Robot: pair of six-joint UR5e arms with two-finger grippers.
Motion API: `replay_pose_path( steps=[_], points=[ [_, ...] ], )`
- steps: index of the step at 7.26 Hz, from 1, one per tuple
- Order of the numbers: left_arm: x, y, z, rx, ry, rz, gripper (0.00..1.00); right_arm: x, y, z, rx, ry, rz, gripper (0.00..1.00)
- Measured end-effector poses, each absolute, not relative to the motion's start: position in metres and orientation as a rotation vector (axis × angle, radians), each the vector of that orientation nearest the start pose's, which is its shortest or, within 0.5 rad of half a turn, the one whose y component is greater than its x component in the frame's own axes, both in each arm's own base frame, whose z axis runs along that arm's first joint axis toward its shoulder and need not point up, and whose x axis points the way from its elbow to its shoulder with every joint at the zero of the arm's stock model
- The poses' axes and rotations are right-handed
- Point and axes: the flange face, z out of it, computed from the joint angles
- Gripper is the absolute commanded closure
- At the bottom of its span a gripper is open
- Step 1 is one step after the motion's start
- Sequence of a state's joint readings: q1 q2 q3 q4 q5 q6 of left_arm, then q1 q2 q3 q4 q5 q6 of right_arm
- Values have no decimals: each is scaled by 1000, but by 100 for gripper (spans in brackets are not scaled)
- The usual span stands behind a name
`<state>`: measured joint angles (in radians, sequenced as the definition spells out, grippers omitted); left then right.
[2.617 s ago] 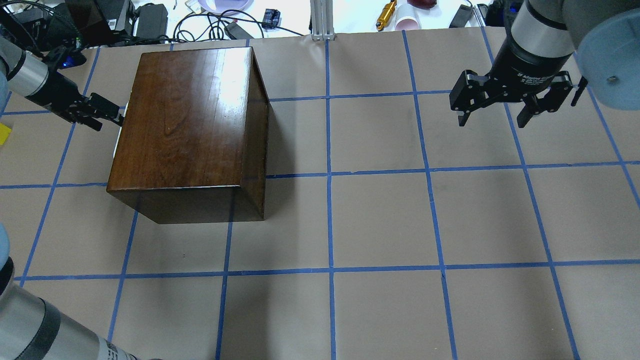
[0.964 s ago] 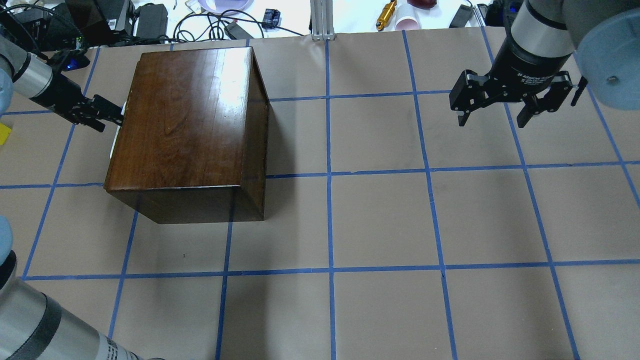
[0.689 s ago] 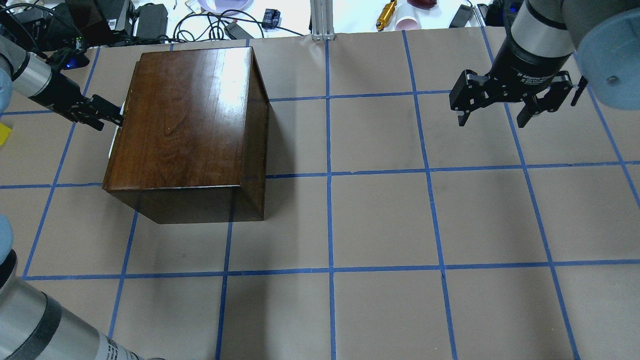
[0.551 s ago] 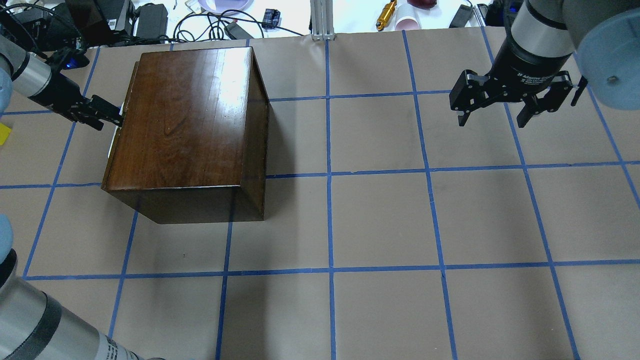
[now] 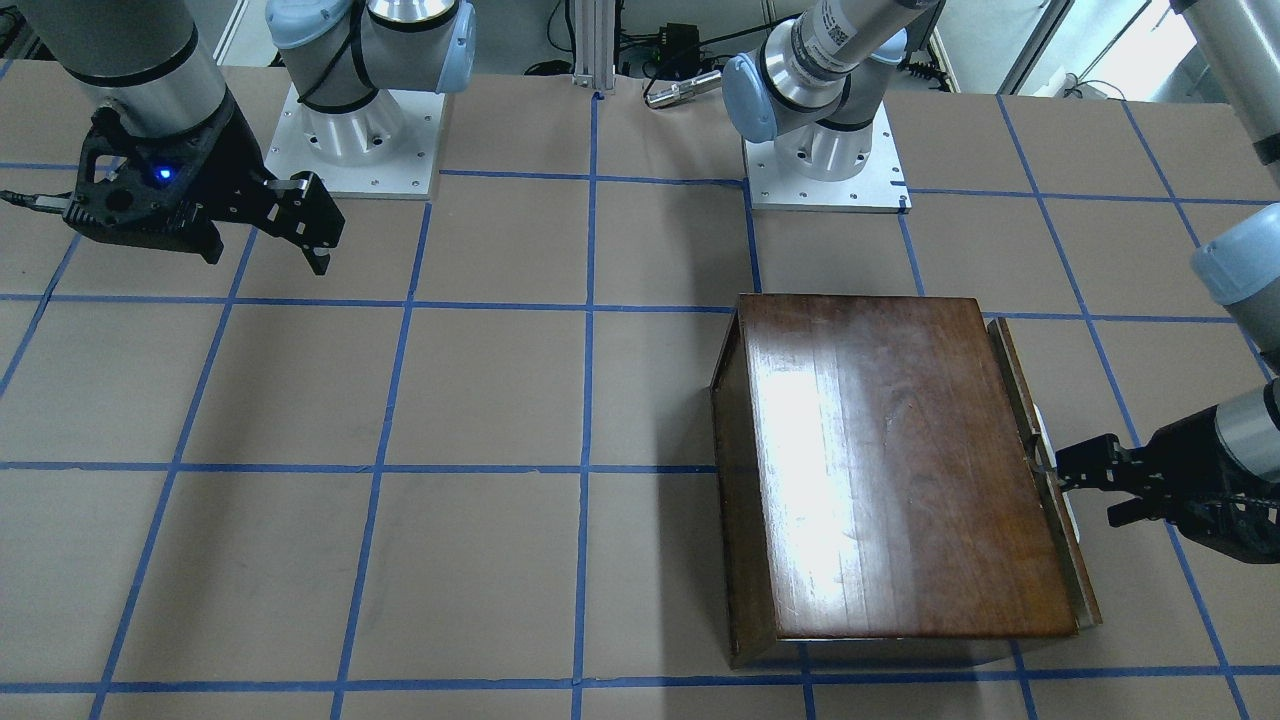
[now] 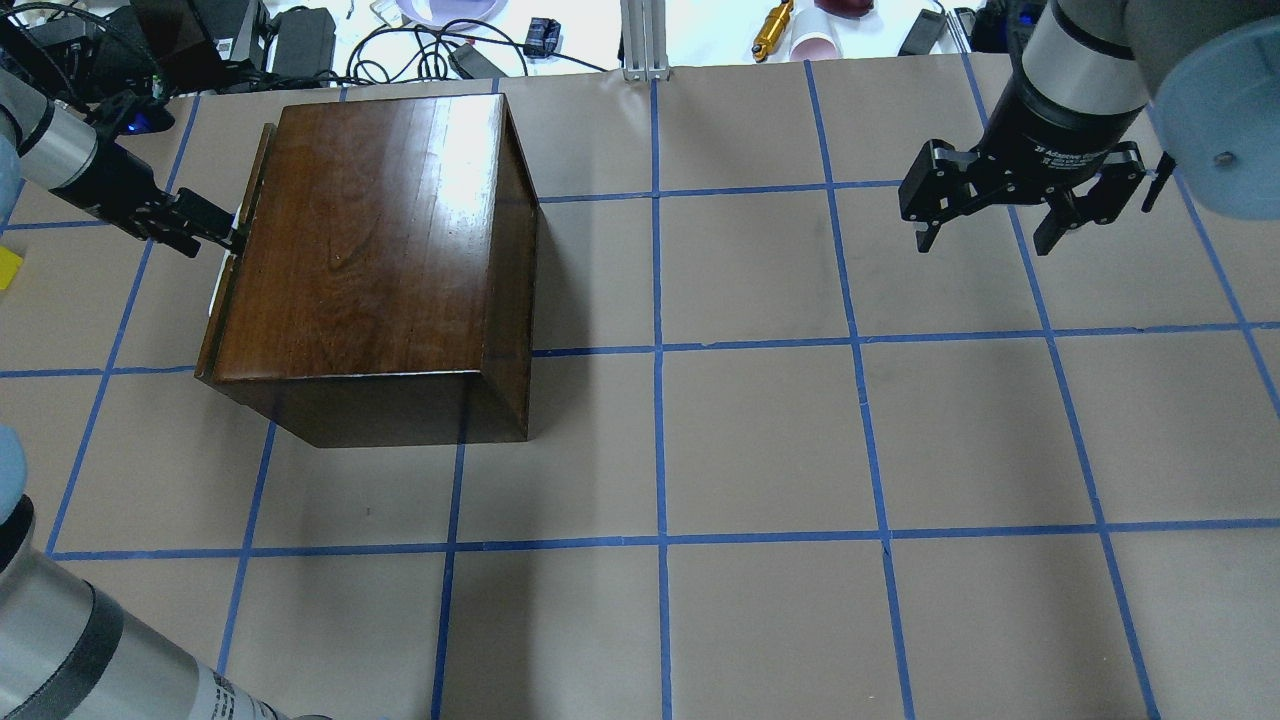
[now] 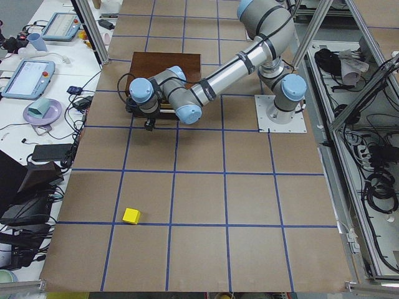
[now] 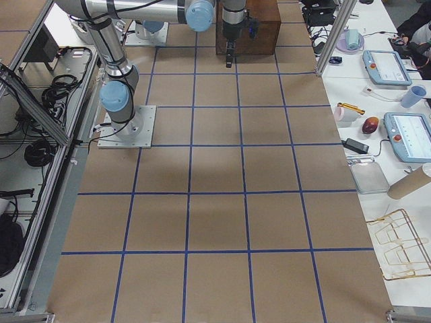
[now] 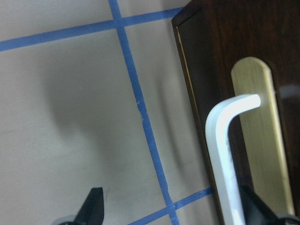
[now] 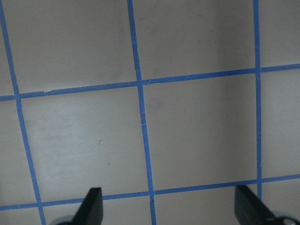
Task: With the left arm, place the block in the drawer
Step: 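Pull the drawer outward from the cabinet with the left gripper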
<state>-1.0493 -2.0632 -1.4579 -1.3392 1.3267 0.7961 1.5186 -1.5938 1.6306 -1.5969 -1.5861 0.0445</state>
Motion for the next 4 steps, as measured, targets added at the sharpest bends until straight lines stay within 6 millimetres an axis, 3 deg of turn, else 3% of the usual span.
replay_pose_path(
  steps=[4],
  points=[
    [215, -640, 277, 445, 3388, -68, 0, 107, -487, 472, 152, 3153, 17, 0]
  ],
)
